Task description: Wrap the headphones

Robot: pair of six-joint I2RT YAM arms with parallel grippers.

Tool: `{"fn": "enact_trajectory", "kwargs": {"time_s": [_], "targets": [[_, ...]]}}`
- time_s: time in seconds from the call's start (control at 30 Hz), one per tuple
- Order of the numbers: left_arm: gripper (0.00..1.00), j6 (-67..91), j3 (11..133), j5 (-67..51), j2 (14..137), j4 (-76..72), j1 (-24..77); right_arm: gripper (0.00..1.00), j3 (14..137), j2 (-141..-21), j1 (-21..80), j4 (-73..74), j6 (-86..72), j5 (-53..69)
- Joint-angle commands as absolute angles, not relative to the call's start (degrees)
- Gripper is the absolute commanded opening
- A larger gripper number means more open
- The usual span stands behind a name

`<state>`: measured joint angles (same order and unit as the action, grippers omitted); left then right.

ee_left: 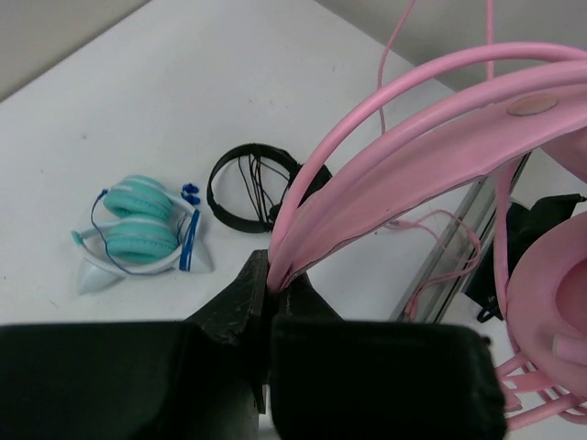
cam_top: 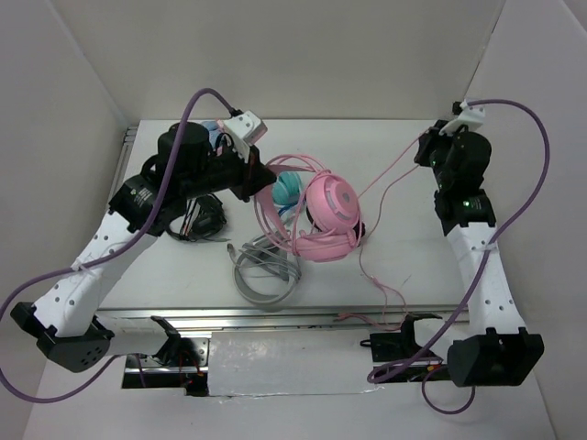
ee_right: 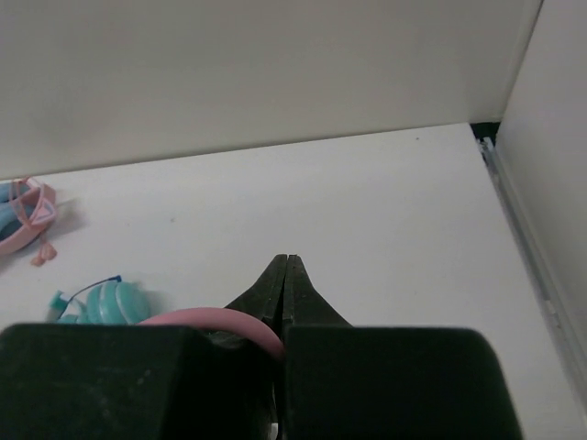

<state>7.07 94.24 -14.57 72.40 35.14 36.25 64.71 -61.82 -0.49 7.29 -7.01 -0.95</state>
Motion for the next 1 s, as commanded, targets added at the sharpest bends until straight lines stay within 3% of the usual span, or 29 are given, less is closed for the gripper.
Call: {"fn": "enact_trajectory", "kwargs": {"time_s": [0.0,0.23,0.4,0.6,0.7,0.97], "targets": [[0.0,6.5,91.1,-16.5,67.3,25.3,39.6,0.0,73.5,-65.3,-3.4,12.7,-4.8,1.2],[0.0,-1.6,87.2,-9.2,71.4,24.6,47.7,0.0,83.2,-67.8,-1.1,16.9,-0.6,10.9],[0.0,-5.0,90.9,9.3,81.0,28.0,54.5,0.0,86.7,-67.7,5.1,20.7,4.8,12.3],[0.0,-0.6,97.7,30.2,92.6,32.6,54.8,0.0,89.6,-66.4,13.0,26.5,8.0,5.6],[0.0,3.9,101.6,30.6,96.1,34.7,52.2,0.0,88.0,-64.2,17.7,28.3,9.6,0.4],[0.0,11.7,114.7,46.2,104.5,42.6,46.7,0.0,83.8,-57.2,31.3,29.7,9.9,-9.5]]}}
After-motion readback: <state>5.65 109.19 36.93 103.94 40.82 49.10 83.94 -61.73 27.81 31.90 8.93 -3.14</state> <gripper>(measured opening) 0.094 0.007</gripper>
